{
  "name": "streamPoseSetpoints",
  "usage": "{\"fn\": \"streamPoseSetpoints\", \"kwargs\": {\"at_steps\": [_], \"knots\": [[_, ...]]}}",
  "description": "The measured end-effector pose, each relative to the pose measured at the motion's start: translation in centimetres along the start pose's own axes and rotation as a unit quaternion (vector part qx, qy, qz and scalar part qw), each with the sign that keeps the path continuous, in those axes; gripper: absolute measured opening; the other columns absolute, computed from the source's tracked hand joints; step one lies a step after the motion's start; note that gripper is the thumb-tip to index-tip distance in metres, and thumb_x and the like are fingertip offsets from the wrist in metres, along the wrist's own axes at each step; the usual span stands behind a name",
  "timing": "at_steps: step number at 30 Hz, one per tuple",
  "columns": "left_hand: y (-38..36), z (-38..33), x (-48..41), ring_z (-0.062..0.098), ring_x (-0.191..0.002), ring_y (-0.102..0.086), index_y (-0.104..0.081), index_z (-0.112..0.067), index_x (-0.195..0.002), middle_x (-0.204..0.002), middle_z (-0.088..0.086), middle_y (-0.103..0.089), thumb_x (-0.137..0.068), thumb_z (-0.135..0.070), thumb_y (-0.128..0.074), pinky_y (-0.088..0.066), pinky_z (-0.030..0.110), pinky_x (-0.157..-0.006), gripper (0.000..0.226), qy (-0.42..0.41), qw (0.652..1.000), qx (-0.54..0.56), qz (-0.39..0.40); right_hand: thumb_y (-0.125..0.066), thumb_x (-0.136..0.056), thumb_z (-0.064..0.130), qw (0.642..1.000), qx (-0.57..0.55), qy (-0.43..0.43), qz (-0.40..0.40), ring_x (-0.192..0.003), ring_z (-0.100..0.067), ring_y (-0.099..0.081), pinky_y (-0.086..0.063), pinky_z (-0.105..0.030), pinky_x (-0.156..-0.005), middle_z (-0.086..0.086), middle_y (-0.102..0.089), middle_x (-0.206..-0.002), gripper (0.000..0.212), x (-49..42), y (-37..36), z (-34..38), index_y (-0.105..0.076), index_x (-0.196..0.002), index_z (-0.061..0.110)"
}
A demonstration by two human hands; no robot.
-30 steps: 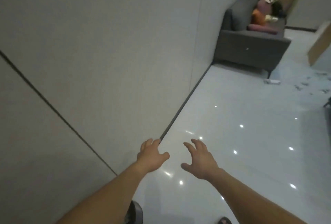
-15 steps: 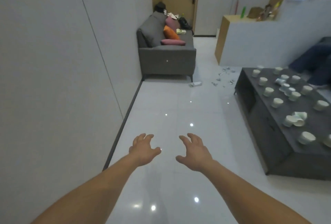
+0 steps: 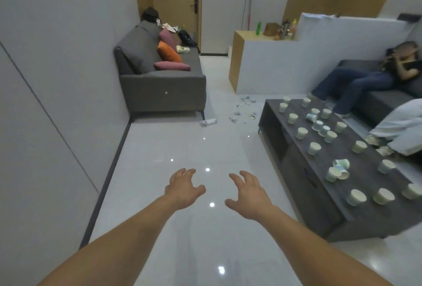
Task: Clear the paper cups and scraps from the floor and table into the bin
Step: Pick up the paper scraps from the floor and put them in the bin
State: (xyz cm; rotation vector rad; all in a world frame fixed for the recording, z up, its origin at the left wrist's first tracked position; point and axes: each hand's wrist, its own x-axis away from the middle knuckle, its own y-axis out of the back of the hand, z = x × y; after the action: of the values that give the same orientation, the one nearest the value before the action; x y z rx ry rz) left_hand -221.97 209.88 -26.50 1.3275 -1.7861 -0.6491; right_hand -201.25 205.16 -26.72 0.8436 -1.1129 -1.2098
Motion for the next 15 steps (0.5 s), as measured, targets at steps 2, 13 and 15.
{"fn": "streamPoseSetpoints", "kwargs": {"at_steps": [2,13,15], "knots": [[1.0,-0.8,-3.7,0.022,-0.145,-0.009,-0.025,-0.027,-0.148,-0.158,0.001,-0.014,-0.085,-0.046,-0.055,-0.022,0.042,-0.115,0.073,-0.01,1.0,0.009,0.015,-0.059,-0.086,0.053,1.0,0.002,-0.015,-0.001,-0.147,-0.022,-0.005,-0.029,-0.042,-0.114,0.0,-0.008,-0.16,0.082,-3.3,0.9,-0.4,-0.016,-0.153,0.032],[4.2,-6.1,-22.6,0.024,-0.142,-0.018,-0.024,-0.024,-0.149,-0.155,0.003,-0.018,-0.086,-0.042,-0.056,-0.027,0.041,-0.113,0.073,-0.058,0.995,0.015,0.075,-0.061,-0.084,0.055,0.996,-0.022,-0.086,-0.005,-0.147,-0.022,-0.008,-0.029,-0.042,-0.114,0.0,-0.008,-0.16,0.086,-20.5,4.1,-5.2,-0.015,-0.153,0.031],[4.3,-7.8,-26.9,0.024,-0.142,-0.018,-0.024,-0.024,-0.149,-0.155,0.003,-0.018,-0.086,-0.041,-0.056,-0.027,0.041,-0.113,0.073,-0.062,0.995,0.015,0.078,-0.061,-0.084,0.055,0.996,-0.024,-0.086,-0.003,-0.147,-0.022,-0.008,-0.03,-0.042,-0.114,0.001,-0.008,-0.16,0.087,-24.4,4.8,-6.6,-0.014,-0.153,0.031]]}}
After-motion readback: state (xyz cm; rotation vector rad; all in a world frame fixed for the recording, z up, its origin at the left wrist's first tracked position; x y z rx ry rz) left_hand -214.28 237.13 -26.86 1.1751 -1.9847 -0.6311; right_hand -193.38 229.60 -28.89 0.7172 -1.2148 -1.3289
